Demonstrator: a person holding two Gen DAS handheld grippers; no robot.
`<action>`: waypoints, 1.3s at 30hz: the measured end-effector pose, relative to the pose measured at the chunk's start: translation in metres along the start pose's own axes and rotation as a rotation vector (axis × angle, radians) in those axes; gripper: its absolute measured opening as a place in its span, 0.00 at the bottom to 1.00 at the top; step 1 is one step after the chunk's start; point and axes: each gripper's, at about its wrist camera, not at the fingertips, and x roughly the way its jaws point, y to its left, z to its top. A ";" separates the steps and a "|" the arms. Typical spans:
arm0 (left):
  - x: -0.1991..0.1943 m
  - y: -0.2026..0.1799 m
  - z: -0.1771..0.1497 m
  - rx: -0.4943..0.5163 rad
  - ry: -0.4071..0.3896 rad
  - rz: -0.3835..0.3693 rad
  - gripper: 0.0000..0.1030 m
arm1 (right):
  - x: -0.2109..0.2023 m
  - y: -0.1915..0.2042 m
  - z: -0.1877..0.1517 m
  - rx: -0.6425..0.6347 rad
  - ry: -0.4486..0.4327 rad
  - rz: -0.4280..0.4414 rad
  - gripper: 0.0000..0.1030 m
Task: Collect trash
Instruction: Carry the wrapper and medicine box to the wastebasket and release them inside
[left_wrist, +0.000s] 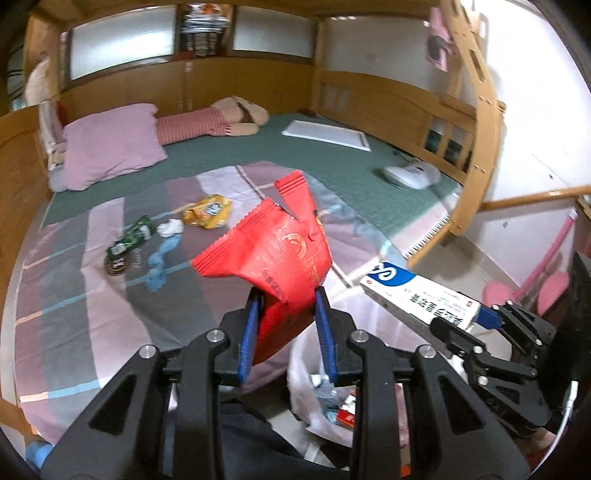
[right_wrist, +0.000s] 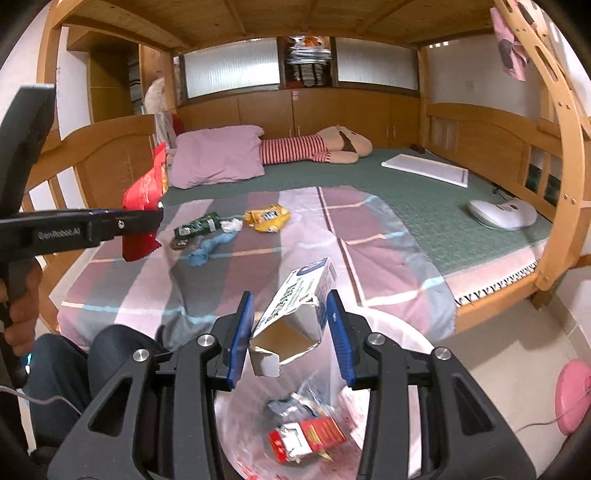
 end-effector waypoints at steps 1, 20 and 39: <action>0.003 -0.004 -0.001 0.013 0.011 -0.013 0.29 | -0.001 -0.003 -0.003 0.000 0.006 -0.010 0.39; 0.078 -0.040 -0.036 0.119 0.259 -0.147 0.29 | 0.009 -0.034 -0.027 0.050 0.090 -0.087 0.39; 0.104 -0.049 -0.051 0.128 0.369 -0.231 0.59 | 0.013 -0.046 -0.032 0.080 0.118 -0.113 0.39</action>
